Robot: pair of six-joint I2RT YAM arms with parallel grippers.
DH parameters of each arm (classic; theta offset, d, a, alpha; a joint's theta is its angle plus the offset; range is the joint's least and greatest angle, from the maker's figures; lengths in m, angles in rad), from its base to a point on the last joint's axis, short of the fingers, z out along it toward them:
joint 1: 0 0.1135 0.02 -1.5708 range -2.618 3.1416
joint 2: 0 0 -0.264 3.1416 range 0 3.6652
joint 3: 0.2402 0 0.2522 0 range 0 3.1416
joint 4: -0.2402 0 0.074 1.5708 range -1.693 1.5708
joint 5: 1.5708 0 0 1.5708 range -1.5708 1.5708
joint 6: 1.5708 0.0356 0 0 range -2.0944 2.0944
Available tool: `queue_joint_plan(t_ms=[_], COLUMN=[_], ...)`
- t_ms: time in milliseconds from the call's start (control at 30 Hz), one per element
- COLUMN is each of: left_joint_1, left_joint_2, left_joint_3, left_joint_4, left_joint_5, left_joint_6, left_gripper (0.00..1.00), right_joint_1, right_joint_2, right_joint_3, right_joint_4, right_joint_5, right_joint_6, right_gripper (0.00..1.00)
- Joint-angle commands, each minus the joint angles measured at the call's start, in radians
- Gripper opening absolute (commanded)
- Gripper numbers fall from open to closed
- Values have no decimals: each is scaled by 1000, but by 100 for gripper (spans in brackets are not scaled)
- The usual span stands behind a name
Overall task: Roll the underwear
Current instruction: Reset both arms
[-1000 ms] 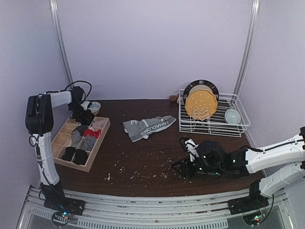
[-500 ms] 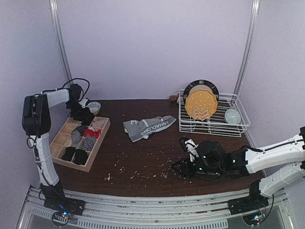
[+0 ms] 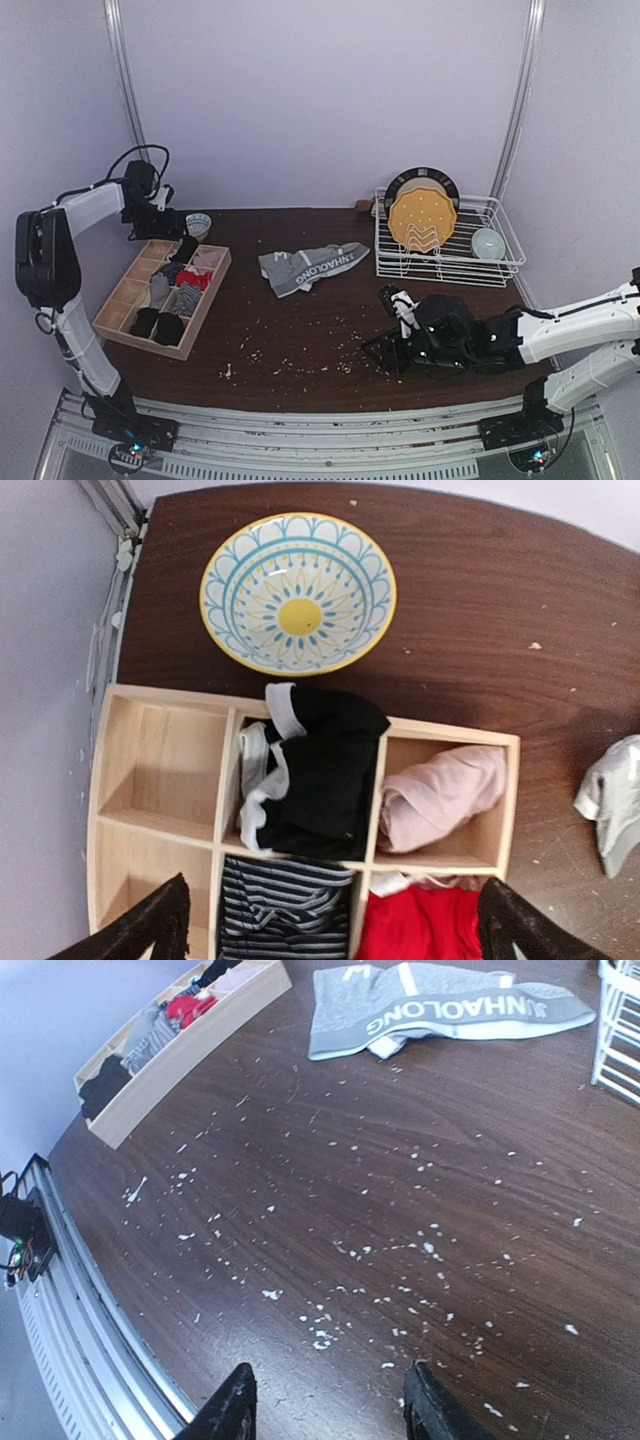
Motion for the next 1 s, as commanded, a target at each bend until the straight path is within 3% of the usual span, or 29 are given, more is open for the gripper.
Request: queue_joint_plan(t_ms=[0, 133, 167, 200, 233, 333, 400, 433, 500, 567, 700, 833, 967], left_joint_1=[-34, -86, -95, -103, -110, -123, -133, -136, -137, -133, -98, -92, -91], left_joint_2=[-290, -486, -523, -561, -592, -697, -752, -764, -748, -731, -707, -584, -424], left_joint_3=[-191, -307, -333, -360, -394, -533, -697, -798, -866, -947, -1101, -1128, -1210], left_joint_4=[217, 298, 308, 315, 330, 448, 639, 741, 851, 952, 1217, 1369, 1615], left_joint_5=[24, -45, -63, -76, -90, -170, -253, -272, -216, -275, -310, -324, -246], left_joint_6=[-153, -281, -312, -341, -372, -413, -404, -350, -178, -80, -34, -24, 38], left_gripper=[98, 98, 98, 98, 98, 98, 98, 98, 98, 98, 98, 98, 98], right_joint_1=[-11, -19, -22, -23, -25, -34, -66, -95, -170, -268, -503, -675, -755], right_joint_2=[-102, -261, -290, -320, -346, -377, -335, -305, -234, -208, -218, -183, 137], right_joint_3=[9, -12, -15, -19, -31, -123, -170, -168, -144, -129, -223, -365, -456], right_joint_4=[-83, -85, -83, -77, -44, 221, 511, 612, 660, 634, 587, 687, 1201], right_joint_5=[223, 482, 543, 605, 672, 913, 1037, 1043, 1028, 1024, 929, 676, 487], right_joint_6=[39, 55, 47, 47, 44, -39, -213, -370, -626, -730, -620, -499, -608], right_gripper=[50, 61, 70, 92, 99, 100, 100, 100, 100, 100, 100, 100, 100])
